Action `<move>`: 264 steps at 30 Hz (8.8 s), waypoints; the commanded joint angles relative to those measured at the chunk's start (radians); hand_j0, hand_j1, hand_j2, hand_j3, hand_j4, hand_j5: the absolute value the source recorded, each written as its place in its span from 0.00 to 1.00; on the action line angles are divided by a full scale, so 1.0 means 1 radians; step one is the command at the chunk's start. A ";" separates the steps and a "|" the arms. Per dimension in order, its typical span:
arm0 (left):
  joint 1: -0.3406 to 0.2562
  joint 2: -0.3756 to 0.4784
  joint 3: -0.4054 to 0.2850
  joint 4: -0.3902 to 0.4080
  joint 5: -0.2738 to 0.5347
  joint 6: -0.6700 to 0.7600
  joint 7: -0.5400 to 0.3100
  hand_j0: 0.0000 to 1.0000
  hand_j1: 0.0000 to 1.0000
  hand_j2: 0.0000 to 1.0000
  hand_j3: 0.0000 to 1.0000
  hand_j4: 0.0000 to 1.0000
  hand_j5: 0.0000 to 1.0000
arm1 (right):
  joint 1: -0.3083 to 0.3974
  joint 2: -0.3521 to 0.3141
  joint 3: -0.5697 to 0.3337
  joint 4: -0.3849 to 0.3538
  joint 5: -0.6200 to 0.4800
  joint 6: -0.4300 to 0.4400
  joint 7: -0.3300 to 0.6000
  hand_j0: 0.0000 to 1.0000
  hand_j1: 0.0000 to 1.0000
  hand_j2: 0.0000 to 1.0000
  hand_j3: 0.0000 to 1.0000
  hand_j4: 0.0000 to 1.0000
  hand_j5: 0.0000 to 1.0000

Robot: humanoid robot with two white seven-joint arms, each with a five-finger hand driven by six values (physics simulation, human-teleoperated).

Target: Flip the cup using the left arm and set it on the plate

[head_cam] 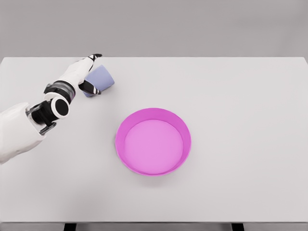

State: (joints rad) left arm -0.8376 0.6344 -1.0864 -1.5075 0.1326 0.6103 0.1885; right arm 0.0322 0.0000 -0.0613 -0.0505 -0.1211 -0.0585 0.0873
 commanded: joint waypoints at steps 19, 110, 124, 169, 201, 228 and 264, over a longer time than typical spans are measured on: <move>-0.009 -0.062 0.003 0.067 -0.005 0.001 0.002 1.00 1.00 1.00 1.00 1.00 1.00 | 0.000 0.000 0.000 0.000 0.000 0.000 0.000 1.00 1.00 1.00 1.00 1.00 1.00; -0.017 -0.171 0.010 0.211 0.002 0.001 -0.001 0.70 0.70 0.70 0.70 0.70 0.70 | 0.000 0.000 0.000 0.000 0.000 0.000 0.000 1.00 1.00 1.00 1.00 1.00 1.00; -0.021 -0.163 0.039 0.168 0.002 0.001 0.000 0.70 0.70 0.70 0.70 0.70 0.70 | 0.000 0.000 0.000 0.000 0.000 0.000 0.000 1.00 1.00 1.00 1.00 1.00 1.00; 0.183 0.001 0.266 -0.292 0.108 0.001 0.000 0.71 0.71 0.71 0.71 0.71 0.71 | 0.000 0.000 0.000 0.000 0.000 -0.001 0.000 1.00 1.00 1.00 1.00 1.00 1.00; 0.248 -0.002 0.267 -0.293 0.194 -0.325 -0.012 0.71 0.71 0.71 0.71 0.71 0.71 | -0.002 0.000 0.000 0.000 0.000 0.000 0.000 1.00 1.00 1.00 1.00 1.00 1.00; 0.313 -0.002 0.263 -0.293 0.246 -0.595 -0.021 0.71 0.71 0.71 0.71 0.71 0.71 | 0.000 0.000 0.000 0.000 0.000 0.000 0.000 1.00 1.00 1.00 1.00 1.00 1.00; 0.434 0.024 0.201 -0.295 0.338 -0.906 -0.023 0.71 0.71 0.71 0.71 0.71 0.71 | -0.002 0.000 0.000 0.000 0.000 -0.001 0.000 1.00 1.00 1.00 1.00 1.00 1.00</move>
State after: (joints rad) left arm -0.4004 0.6580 -0.8862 -1.8015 0.4712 -0.2855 0.1651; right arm 0.0322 0.0000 -0.0613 -0.0505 -0.1210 -0.0589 0.0873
